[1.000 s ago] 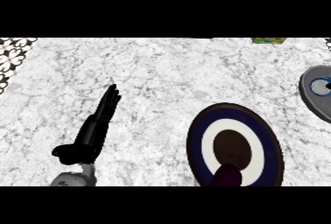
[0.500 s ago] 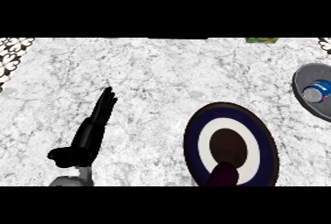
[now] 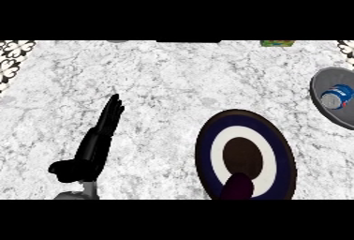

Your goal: Pick the can from the plate and place it in the pan

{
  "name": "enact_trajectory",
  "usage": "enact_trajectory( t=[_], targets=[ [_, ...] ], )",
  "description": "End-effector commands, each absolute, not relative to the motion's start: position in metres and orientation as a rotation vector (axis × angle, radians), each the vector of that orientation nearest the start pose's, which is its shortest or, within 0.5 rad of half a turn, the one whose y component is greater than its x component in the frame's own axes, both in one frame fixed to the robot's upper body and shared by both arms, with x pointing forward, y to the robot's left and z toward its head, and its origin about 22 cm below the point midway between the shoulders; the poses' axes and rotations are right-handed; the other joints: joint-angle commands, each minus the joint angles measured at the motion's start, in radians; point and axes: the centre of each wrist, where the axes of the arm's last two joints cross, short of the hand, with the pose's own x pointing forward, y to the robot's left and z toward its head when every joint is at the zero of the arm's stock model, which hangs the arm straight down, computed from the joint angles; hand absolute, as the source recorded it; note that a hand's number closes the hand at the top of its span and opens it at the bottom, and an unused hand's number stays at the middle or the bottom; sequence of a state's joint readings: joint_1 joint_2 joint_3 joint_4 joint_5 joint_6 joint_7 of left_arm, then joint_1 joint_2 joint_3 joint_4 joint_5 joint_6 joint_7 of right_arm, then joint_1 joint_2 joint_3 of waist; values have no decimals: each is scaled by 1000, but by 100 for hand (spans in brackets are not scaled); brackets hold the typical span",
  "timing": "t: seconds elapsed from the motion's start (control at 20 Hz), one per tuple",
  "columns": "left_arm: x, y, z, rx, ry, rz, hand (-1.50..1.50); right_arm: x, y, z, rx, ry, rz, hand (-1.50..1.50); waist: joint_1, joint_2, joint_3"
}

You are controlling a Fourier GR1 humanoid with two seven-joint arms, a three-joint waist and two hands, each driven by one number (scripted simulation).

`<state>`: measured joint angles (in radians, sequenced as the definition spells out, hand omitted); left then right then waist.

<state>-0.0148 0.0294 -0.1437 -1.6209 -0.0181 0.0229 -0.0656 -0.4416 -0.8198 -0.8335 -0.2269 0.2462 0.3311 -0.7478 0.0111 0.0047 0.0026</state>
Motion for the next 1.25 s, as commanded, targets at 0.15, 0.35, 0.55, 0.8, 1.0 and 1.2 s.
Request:
enact_trajectory(
  t=[0.15, 0.35, 0.55, 0.8, 1.0, 1.2],
  targets=[
    [248, 205, 12, -61, -1701, -145, 0, 204, -568, 17, -589, -1642, -91, -150, -4, -2, -1],
    [234, 191, 0, -47, -1704, -145, 0, 190, -573, 14, -593, -1634, -78, -150, -7, -4, -2],
    [227, 205, 26, -57, -1706, -135, 0, 204, -552, -5, -657, -1620, -87, -150, -5, -5, -2],
    [257, 196, 7, -58, -1694, -134, 0, 187, -567, 4, -668, -1593, -57, -150, -6, -2, -1],
    [242, 193, -3, -52, -1695, -139, 0, 190, -567, 7, -697, -1594, -24, -150, -5, -3, -2],
    [251, 200, 14, -70, -1684, -131, 0, 184, -579, 25, -779, -1593, 35, -150, -9, -4, -2]
  ],
)
